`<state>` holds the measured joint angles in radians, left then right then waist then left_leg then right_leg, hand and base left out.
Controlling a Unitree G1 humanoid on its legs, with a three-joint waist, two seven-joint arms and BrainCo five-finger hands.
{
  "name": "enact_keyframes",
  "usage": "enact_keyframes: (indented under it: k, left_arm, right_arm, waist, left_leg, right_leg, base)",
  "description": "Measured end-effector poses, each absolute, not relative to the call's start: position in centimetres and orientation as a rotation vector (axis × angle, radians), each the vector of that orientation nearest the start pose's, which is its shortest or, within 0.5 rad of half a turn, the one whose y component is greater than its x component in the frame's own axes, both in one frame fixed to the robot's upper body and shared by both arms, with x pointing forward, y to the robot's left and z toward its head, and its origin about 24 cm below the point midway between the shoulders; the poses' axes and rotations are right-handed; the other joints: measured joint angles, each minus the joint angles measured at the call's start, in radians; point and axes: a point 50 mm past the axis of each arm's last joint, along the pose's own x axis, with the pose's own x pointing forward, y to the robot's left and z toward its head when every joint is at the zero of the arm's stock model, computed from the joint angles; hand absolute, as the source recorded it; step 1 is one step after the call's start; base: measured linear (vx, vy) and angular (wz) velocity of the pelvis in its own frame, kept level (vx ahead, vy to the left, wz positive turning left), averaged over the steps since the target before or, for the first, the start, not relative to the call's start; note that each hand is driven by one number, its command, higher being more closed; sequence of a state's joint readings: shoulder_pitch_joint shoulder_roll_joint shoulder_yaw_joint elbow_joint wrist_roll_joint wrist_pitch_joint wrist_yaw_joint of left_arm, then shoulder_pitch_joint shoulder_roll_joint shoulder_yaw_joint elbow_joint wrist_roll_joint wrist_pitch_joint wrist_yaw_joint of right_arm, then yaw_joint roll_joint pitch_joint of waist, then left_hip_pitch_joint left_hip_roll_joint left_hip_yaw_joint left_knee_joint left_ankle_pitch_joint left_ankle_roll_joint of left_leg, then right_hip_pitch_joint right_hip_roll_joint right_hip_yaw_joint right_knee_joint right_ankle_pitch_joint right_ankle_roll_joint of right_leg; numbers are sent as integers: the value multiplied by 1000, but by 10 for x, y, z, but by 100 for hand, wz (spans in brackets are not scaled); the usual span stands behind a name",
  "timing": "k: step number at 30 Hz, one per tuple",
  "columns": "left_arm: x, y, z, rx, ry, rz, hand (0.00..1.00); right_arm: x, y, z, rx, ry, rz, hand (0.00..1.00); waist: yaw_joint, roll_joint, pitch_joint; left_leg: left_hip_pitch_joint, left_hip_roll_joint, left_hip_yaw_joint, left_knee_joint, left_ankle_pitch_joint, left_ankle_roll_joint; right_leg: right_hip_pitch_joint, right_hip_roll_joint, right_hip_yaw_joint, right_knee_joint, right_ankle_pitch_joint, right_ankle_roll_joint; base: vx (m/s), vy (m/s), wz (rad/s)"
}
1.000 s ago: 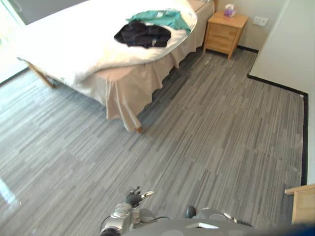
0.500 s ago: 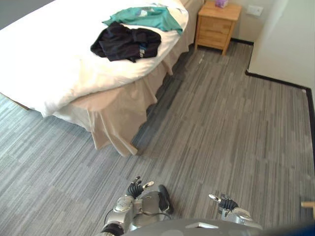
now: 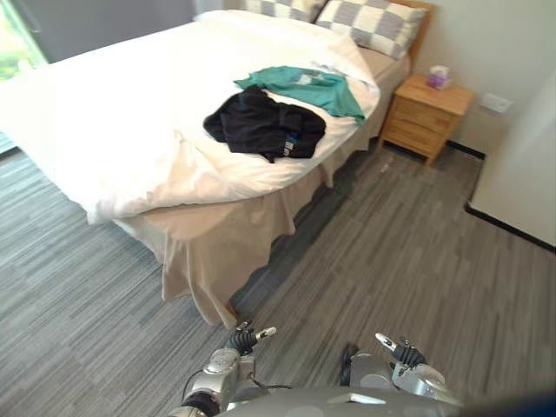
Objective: Tidy the bed and pick cloth on bed and put in laundry
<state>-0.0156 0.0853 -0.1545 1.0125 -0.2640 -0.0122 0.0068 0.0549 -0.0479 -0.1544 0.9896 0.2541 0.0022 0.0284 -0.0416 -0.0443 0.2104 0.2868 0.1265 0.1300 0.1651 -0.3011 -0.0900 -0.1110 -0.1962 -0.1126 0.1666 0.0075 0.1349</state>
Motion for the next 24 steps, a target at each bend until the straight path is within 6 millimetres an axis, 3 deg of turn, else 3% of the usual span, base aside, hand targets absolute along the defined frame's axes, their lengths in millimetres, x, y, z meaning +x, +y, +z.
enact_keyframes:
  k: [1,4,5,7,9,10,11,12,14,16,17,18,19,21,22,24]
  left_arm:
    - [142,148,-149,-117,983,24,0]
    - [142,132,-149,-162,979,11,0]
    - [140,132,-149,-191,981,38,0]
    - [136,138,-150,-232,979,112,0]
    - [130,145,-151,-273,958,183,0]
    - [131,148,-150,-280,939,201,0]
    - [134,151,-148,-272,914,204,0]
    - [136,151,-147,-269,903,205,0]
    - [138,153,-146,-264,877,208,0]
    - [137,157,-145,-255,861,215,0]
    - [137,159,-144,-249,858,215,0]
    - [136,164,-145,-228,861,212,0]
    - [136,169,-144,-218,862,219,0]
    - [133,174,-145,-209,866,225,0]
    - [132,177,-145,-210,869,238,0]
    - [131,180,-145,-216,872,254,0]
  right_arm:
    - [122,-193,-151,263,973,-276,0]
    - [127,-195,-148,243,940,-262,0]
    - [126,-194,-148,231,944,-252,0]
    - [128,-191,-148,199,948,-217,0]
    - [125,-188,-151,190,972,-196,0]
    - [123,-189,-152,191,983,-193,0]
    - [122,-192,-152,183,991,-193,0]
    - [121,-193,-153,175,1000,-192,0]
    - [115,-196,-156,149,1045,-181,0]
    - [122,-193,-156,122,1054,-142,0]
    - [122,-194,-156,121,1059,-136,0]
    - [124,-192,-155,107,1058,-114,0]
    - [123,-190,-156,105,1062,-100,0]
    - [119,-189,-157,109,1072,-96,0]
    - [119,-188,-157,109,1075,-94,0]
    - [121,-186,-157,101,1066,-83,0]
  waist:
    - [-11,29,15]
    - [-6,72,6]
    - [0,71,-1]
    - [2,67,-10]
    - [3,68,-40]
    - [-2,78,-40]
    - [-4,79,-29]
    - [-1,79,-24]
    - [10,72,-18]
    - [6,80,-17]
    - [6,87,-16]
    - [18,84,-22]
    - [16,66,-27]
    - [17,53,-30]
    - [24,56,-25]
    - [31,55,-26]
  left_leg:
    - [7,59,8,23,3,-6]
    - [23,127,7,15,23,-32]
    - [34,138,2,0,44,-32]
    - [41,142,-3,-2,82,-21]
    - [-27,164,-27,78,114,0]
    - [-100,194,-47,208,131,0]
    - [-186,233,-27,391,147,-9]
    - [-206,243,-9,447,133,-16]
    - [-266,228,71,560,54,-33]
    - [-361,138,199,507,-1,-8]
    - [-383,112,245,424,25,4]
    - [-378,73,331,307,66,97]
    - [-365,39,334,268,83,127]
    - [-351,6,327,196,104,138]
    - [-338,5,323,171,106,141]
    - [-314,-5,324,147,107,140]
  right_leg:
    - [3,45,-2,91,-35,-40]
    - [-11,84,-48,224,-162,-79]
    - [-23,86,-68,290,-223,-88]
    - [-23,79,-84,330,-279,-95]
    - [-1,91,-116,291,-295,-101]
    - [56,100,-159,223,-280,-109]
    - [150,112,-205,142,-252,-141]
    - [190,118,-213,118,-245,-147]
    - [304,112,-222,51,-224,-133]
    - [358,78,-225,38,-218,-118]
    - [369,74,-232,37,-218,-101]
    - [379,59,-230,35,-229,-68]
    - [376,43,-233,34,-220,-65]
    - [356,30,-231,46,-179,-60]
    - [351,42,-216,24,-197,-55]
    - [379,78,-205,-129,-196,-52]
  base:
    - [381,-449,79]
    - [313,-334,61]
    - [316,-295,40]
    - [377,-303,33]
    - [307,-227,45]
    - [333,-160,88]
    - [276,-115,94]
    - [415,-142,82]
    - [342,-57,50]
    - [313,121,32]
    - [360,193,15]
    - [274,109,24]
    - [400,152,36]
    - [279,93,42]
    - [257,51,27]
    - [229,-30,12]
